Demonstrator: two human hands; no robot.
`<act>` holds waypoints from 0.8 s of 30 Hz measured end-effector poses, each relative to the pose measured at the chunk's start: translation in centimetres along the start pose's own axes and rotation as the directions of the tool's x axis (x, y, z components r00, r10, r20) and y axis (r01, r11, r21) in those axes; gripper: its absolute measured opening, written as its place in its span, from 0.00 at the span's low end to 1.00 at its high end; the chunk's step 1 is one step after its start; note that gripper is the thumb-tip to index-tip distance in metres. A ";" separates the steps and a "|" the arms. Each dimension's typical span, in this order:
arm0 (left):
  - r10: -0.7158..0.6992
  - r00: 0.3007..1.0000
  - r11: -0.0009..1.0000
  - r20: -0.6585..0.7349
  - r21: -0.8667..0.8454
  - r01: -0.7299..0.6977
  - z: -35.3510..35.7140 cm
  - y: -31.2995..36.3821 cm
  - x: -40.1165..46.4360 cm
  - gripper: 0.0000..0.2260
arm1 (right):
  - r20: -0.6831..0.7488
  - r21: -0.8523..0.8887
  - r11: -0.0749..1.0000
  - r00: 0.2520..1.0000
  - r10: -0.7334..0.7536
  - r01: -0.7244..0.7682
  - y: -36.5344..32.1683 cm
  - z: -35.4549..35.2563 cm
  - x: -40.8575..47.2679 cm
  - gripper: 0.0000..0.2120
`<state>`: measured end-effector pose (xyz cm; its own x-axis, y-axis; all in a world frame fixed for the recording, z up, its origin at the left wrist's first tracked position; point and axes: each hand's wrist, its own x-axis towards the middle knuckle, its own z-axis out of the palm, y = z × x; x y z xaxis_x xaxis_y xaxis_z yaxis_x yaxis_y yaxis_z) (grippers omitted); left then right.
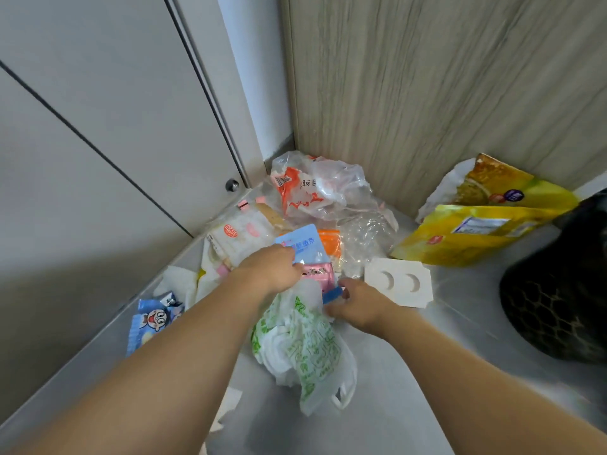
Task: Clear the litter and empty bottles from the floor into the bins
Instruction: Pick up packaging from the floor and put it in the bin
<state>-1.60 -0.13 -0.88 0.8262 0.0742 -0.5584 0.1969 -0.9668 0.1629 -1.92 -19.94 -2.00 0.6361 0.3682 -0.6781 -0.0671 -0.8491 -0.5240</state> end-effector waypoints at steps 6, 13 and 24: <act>-0.076 0.987 0.994 0.140 -0.072 0.087 0.7 -6.5 -5.0 0.14 | -0.056 -0.284 0.958 0.998 0.032 -0.047 -2.5 4.8 -0.1 0.44; -0.286 0.958 0.906 0.021 -0.319 0.278 1.1 -13.8 -13.3 0.13 | -0.134 -0.453 0.890 0.984 -0.117 0.044 -8.7 5.1 -0.9 0.07; -0.526 0.836 0.718 0.154 -0.447 0.534 11.6 -19.3 -19.9 0.42 | -0.202 -0.399 0.813 0.824 -0.529 0.424 -15.3 6.3 -4.7 0.08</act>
<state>-27.96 14.21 -2.34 0.5060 0.5327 -0.6783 0.8184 -0.5449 0.1825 -8.69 -6.32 5.91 0.7149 0.6762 -0.1779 0.5220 -0.6854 -0.5076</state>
